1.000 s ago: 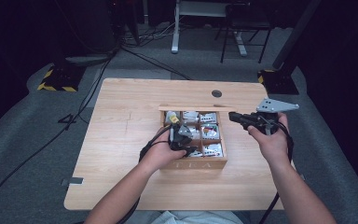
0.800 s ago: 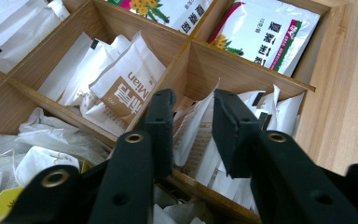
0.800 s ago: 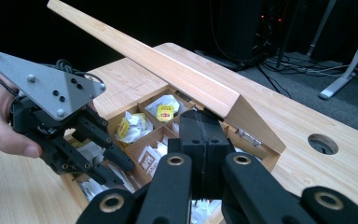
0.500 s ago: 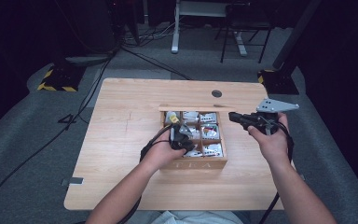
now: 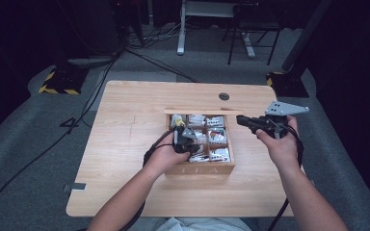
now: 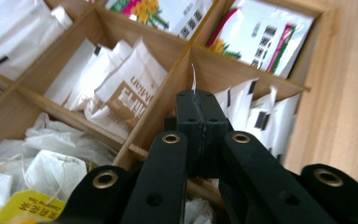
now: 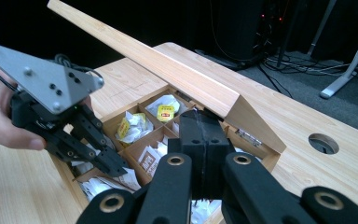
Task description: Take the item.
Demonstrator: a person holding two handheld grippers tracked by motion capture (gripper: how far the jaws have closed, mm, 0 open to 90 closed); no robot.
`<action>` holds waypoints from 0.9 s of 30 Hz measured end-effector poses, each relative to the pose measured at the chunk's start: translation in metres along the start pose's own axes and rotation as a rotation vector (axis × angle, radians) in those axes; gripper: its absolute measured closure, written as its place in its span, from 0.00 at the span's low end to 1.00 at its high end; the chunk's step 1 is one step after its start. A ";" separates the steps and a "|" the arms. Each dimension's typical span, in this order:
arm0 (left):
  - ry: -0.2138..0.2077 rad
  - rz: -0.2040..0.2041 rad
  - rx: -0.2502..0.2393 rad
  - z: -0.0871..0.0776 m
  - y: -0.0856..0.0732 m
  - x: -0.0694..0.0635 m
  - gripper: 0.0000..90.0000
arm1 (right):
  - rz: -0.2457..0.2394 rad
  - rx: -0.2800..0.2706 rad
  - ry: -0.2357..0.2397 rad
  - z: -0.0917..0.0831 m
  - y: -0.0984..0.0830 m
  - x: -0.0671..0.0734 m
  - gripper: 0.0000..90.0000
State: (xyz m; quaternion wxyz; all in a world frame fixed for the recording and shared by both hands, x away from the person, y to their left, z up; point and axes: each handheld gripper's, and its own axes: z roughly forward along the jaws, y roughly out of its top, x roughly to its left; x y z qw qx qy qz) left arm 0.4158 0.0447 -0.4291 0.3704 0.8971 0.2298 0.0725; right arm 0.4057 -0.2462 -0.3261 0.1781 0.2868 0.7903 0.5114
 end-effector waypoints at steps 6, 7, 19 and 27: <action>-0.007 0.021 -0.042 -0.009 0.006 -0.004 1.00 | 0.001 0.001 0.000 0.000 0.000 0.000 1.00; -0.012 0.021 -0.049 -0.010 0.006 -0.005 1.00 | 0.002 0.001 0.000 0.000 0.000 0.000 1.00; -0.039 0.028 -0.119 -0.031 0.012 -0.005 1.00 | -0.002 0.001 -0.002 0.000 0.001 0.000 1.00; -0.050 0.021 -0.179 -0.046 0.013 -0.006 1.00 | -0.003 0.001 -0.003 0.000 0.001 0.000 1.00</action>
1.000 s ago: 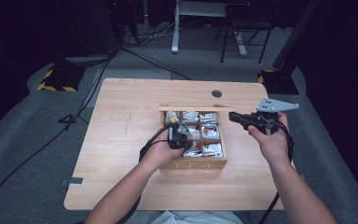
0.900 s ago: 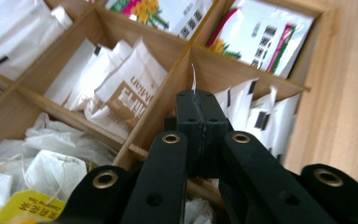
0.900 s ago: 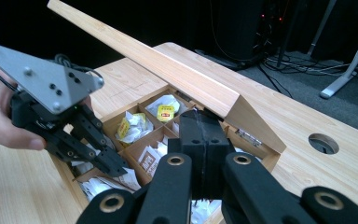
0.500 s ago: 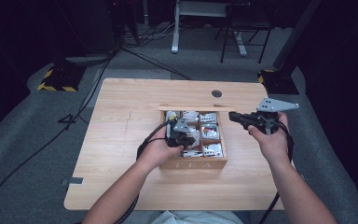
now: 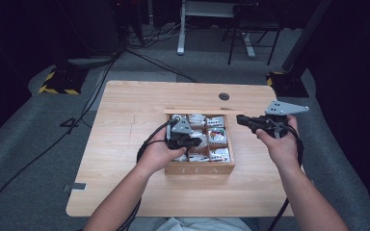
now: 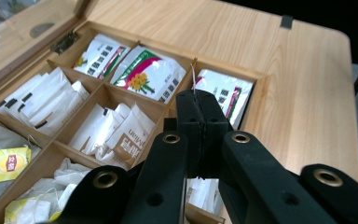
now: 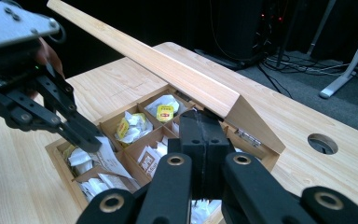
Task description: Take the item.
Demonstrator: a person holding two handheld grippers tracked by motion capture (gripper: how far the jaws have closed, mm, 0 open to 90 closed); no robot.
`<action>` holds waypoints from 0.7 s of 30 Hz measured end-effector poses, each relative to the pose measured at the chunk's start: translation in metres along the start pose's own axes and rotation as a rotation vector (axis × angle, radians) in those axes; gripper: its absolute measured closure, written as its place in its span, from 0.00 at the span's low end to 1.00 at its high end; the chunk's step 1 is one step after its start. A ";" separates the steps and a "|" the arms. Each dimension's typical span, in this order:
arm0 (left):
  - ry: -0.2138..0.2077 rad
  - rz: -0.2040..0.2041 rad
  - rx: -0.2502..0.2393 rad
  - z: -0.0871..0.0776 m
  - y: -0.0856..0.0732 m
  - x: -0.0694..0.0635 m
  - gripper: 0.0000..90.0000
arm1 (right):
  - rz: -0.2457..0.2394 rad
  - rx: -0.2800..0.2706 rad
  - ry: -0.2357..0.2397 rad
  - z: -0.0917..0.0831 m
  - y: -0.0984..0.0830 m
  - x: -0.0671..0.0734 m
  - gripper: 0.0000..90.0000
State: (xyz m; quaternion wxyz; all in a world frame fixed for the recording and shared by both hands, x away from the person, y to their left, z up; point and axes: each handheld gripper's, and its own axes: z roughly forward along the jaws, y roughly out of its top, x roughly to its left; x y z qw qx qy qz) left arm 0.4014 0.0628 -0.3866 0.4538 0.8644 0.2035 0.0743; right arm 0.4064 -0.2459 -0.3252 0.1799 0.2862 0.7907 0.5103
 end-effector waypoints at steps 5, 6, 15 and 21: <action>-0.009 0.004 -0.035 -0.009 0.003 -0.002 1.00 | 0.000 0.001 0.000 0.000 0.000 0.000 1.00; -0.012 0.009 -0.036 -0.011 0.004 -0.003 1.00 | 0.000 0.002 0.001 0.000 0.000 0.000 1.00; -0.008 0.013 -0.081 -0.024 0.002 -0.005 1.00 | 0.002 0.003 0.002 0.000 0.000 0.000 1.00; -0.002 0.001 -0.110 -0.038 -0.006 -0.004 1.00 | 0.000 0.005 0.002 0.000 0.000 0.000 1.00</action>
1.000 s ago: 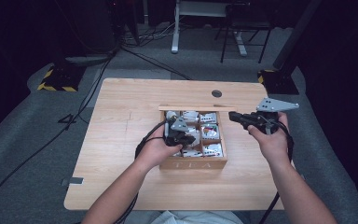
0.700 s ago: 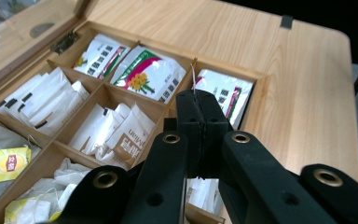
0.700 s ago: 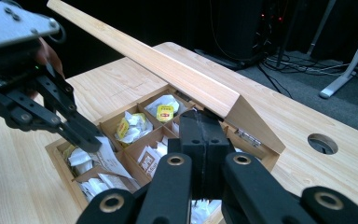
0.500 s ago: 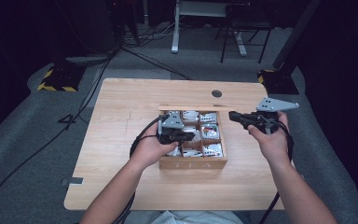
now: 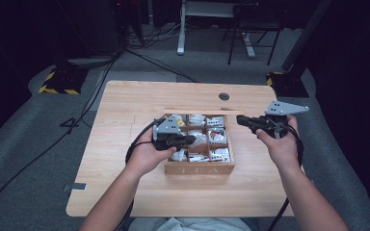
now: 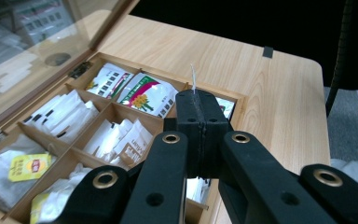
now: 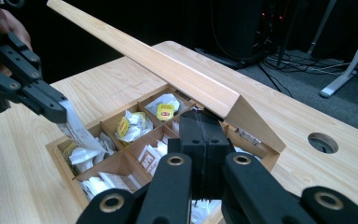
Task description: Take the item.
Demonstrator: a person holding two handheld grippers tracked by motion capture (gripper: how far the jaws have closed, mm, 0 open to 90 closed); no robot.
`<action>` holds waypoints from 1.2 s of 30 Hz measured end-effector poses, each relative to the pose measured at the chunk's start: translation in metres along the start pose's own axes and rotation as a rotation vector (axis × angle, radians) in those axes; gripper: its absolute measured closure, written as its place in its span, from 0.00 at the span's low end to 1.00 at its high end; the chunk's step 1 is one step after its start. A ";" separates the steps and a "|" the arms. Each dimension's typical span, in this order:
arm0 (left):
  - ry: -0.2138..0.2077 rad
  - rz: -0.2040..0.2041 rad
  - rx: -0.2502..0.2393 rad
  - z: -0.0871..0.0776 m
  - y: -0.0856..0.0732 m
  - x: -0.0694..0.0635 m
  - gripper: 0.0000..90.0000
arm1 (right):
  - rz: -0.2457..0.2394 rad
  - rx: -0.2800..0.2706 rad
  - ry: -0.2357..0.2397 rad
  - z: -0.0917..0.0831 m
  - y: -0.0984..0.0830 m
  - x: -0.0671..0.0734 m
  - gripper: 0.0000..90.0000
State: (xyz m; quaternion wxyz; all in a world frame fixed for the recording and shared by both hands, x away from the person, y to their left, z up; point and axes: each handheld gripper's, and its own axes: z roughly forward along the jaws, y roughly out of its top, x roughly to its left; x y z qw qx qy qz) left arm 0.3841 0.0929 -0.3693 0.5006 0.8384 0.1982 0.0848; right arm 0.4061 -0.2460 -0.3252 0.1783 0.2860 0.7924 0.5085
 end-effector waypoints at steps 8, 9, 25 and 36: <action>0.013 0.016 -0.025 -0.020 -0.006 -0.003 1.00 | -0.002 0.006 -0.001 0.000 0.000 0.000 1.00; 0.014 0.017 -0.026 -0.022 -0.008 -0.004 1.00 | -0.002 0.005 0.000 0.000 0.000 0.000 1.00; 0.071 0.022 -0.051 -0.058 -0.035 -0.005 1.00 | -0.006 0.014 -0.002 0.000 0.001 0.001 1.00; 0.131 0.021 -0.020 -0.076 -0.047 -0.003 1.00 | -0.006 0.015 0.004 0.000 0.000 0.001 1.00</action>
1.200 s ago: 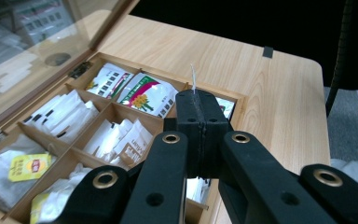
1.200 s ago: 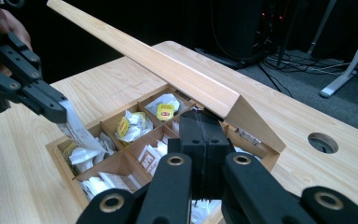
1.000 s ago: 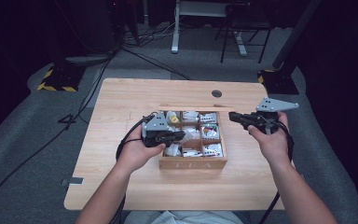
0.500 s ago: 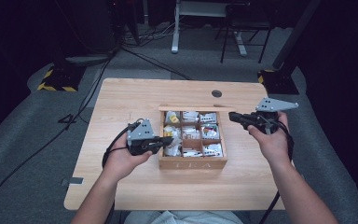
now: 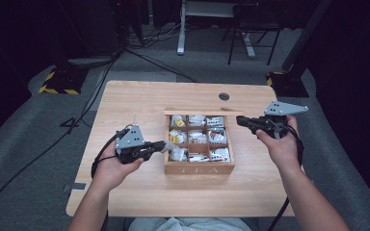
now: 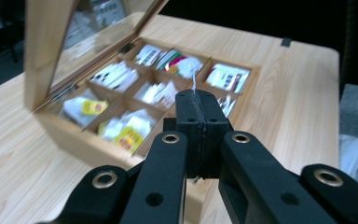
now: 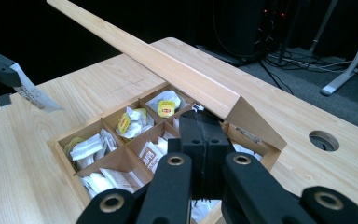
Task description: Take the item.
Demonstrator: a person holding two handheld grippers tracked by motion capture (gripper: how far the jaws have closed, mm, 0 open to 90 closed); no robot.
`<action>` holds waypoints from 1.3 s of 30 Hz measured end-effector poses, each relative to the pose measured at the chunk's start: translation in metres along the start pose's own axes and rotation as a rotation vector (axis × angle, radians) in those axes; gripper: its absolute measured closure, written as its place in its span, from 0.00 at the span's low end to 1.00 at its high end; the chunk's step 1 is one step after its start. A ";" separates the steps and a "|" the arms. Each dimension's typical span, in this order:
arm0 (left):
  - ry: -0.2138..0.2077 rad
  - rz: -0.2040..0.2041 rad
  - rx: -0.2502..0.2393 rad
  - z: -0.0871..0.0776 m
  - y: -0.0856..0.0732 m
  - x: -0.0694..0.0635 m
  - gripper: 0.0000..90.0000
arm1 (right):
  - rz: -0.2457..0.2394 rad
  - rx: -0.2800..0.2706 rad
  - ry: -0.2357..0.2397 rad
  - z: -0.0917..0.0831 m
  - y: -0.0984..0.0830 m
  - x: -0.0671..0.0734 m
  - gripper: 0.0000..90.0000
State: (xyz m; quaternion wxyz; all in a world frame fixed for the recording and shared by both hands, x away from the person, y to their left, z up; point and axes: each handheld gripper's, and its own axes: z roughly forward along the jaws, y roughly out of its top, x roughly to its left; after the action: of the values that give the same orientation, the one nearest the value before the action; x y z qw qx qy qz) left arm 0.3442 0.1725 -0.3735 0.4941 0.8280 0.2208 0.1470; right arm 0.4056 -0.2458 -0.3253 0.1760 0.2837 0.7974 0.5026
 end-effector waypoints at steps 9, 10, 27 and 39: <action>0.044 -0.028 0.024 -0.017 -0.016 0.009 1.00 | -0.006 0.004 -0.001 0.000 0.000 0.000 1.00; 0.044 -0.028 0.024 -0.017 -0.016 0.009 1.00 | -0.006 0.004 -0.001 0.000 0.000 0.000 1.00; 0.108 -0.066 0.060 -0.034 -0.040 0.031 1.00 | -0.013 0.014 0.001 0.000 0.000 0.001 1.00; 0.117 -0.092 0.074 -0.039 -0.054 0.044 0.99 | -0.016 0.017 0.004 0.000 0.000 0.001 1.00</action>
State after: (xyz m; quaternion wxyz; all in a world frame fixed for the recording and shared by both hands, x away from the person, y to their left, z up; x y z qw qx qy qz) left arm 0.3521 0.2466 -0.4018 0.4558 0.8246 0.2923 0.1641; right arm 0.4050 -0.2451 -0.3258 0.1757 0.2780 0.8043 0.4949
